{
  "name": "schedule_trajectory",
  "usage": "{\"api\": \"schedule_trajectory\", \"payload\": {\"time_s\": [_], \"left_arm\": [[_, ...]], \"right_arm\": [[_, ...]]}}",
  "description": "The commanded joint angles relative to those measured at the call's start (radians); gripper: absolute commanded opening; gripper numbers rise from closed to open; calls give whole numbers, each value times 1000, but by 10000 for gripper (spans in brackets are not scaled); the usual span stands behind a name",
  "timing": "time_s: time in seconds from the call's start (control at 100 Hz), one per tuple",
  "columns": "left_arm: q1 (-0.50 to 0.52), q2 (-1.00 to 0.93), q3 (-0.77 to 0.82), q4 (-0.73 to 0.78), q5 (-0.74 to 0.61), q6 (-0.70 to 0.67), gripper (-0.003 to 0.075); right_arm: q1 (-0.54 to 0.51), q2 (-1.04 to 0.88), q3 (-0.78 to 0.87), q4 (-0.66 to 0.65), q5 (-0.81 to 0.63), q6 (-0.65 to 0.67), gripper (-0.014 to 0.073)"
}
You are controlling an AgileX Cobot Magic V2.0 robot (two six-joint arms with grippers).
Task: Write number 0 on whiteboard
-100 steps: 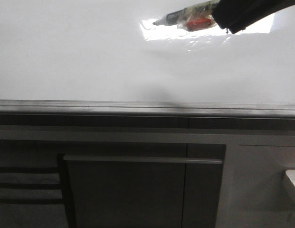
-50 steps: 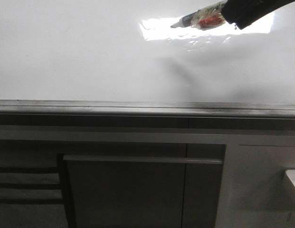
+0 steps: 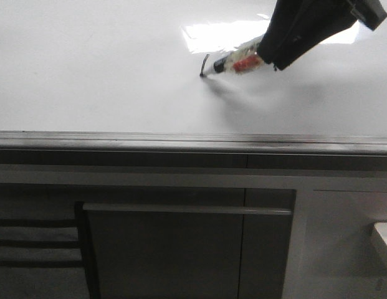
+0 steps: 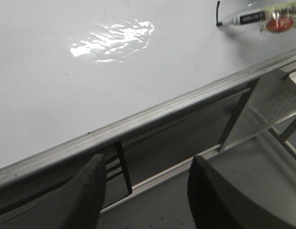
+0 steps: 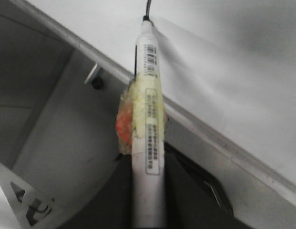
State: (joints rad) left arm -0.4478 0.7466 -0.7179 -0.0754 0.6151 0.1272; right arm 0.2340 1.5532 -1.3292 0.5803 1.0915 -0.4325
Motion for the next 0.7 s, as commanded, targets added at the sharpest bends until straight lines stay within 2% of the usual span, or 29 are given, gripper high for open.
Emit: {"api": "schedule_trajectory", "payload": {"time_s": [0.0,0.14,0.47,0.69], "left_arm": [[3,-6,-27,-10,-73,-12,356],[3,-6,-27,-10,-73,-12,356],[3,-6,-27,-10,-73,-12,356],[3,-6,-27,-10,-73,-12,356]], "right_arm": [[-7,-15,-33,-44,42,4,-5],[-29,-38,-41,-118,31,52,-5],[-49,-43,-174,-70,15,52,-5],[6,9,-188,-58,23,50,-5]]}}
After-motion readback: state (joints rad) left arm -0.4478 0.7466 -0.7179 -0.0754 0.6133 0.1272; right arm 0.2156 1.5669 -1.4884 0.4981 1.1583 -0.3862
